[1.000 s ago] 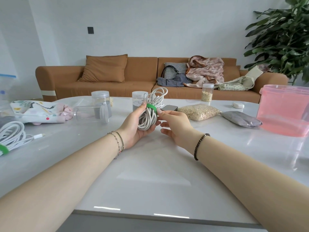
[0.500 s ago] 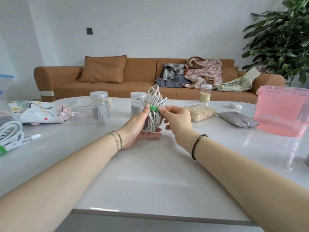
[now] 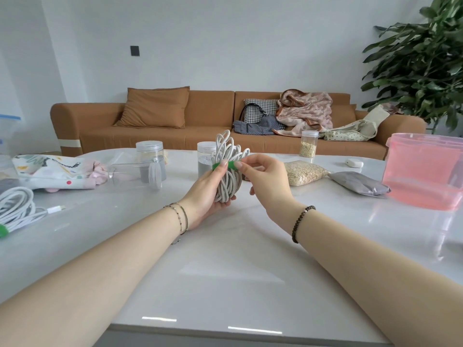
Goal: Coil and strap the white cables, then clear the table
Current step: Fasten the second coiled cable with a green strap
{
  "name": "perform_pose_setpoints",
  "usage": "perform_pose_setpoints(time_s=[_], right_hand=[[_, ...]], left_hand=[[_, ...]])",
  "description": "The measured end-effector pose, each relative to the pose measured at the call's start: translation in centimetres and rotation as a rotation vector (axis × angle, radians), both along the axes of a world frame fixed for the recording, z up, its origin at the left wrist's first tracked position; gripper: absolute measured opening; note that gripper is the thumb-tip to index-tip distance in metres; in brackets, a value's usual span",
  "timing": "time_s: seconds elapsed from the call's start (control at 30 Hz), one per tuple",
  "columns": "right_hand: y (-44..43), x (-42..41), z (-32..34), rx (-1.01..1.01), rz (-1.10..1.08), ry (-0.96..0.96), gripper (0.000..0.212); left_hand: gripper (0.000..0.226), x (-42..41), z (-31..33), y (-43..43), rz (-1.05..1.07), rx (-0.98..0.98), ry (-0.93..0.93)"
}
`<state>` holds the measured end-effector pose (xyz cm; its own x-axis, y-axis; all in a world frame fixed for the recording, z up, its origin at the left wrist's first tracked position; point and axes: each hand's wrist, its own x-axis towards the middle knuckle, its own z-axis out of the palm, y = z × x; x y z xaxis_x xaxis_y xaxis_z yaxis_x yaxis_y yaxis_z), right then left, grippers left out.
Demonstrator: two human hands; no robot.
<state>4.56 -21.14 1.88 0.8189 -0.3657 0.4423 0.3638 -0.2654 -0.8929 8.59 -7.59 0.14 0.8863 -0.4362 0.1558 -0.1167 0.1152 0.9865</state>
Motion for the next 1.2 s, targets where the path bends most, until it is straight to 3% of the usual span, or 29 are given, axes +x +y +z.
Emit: perform_pose_setpoints(time_s=[0.53,0.67,0.77,0.9,1.07,1.2], right_hand=[[-0.3,0.8,-0.6,-0.051,-0.055,0.062,0.012],[-0.3,0.5,-0.5,0.048,-0.031,0.102,0.021],[-0.2,0.4,-0.3,0.208,0.021,0.195,0.040],[0.0,0.4,-0.4,0.323,0.198,0.263,0.047],[0.5,-0.1,-0.4,0.240,0.316,0.207,0.039],[0.5,0.1,-0.7,0.116,0.213,0.184,0.038]], left_hand=[[0.043,0.1,-0.3,-0.3,-0.017,-0.082,-0.039],[0.048,0.2,-0.3,0.0,0.039,-0.120,-0.041],[0.066,0.4,-0.3,0.2,0.112,-0.074,-0.119],[0.040,0.3,-0.4,0.1,0.164,-0.043,-0.200],[0.063,0.4,-0.2,0.2,0.096,-0.105,-0.179],[0.060,0.7,-0.2,0.3,0.040,-0.071,-0.168]])
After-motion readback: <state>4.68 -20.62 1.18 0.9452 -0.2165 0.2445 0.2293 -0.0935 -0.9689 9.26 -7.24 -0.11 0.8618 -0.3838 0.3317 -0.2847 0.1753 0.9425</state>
